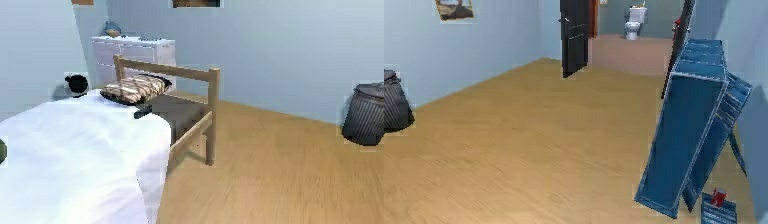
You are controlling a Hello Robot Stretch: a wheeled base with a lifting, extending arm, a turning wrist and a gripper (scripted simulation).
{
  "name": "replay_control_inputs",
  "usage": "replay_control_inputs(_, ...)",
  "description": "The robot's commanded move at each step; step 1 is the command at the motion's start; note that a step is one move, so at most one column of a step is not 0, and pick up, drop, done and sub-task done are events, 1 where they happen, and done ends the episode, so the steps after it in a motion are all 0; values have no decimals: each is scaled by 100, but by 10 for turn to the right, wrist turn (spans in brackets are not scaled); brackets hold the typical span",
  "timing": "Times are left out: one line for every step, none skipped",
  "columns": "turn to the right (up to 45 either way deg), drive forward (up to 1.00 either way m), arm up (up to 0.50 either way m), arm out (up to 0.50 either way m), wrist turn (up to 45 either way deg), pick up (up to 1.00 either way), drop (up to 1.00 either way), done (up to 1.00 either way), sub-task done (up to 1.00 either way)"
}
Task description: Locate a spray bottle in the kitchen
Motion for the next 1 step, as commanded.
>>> replay_control_inputs(450,0,0,0,0,0,0,0,0)
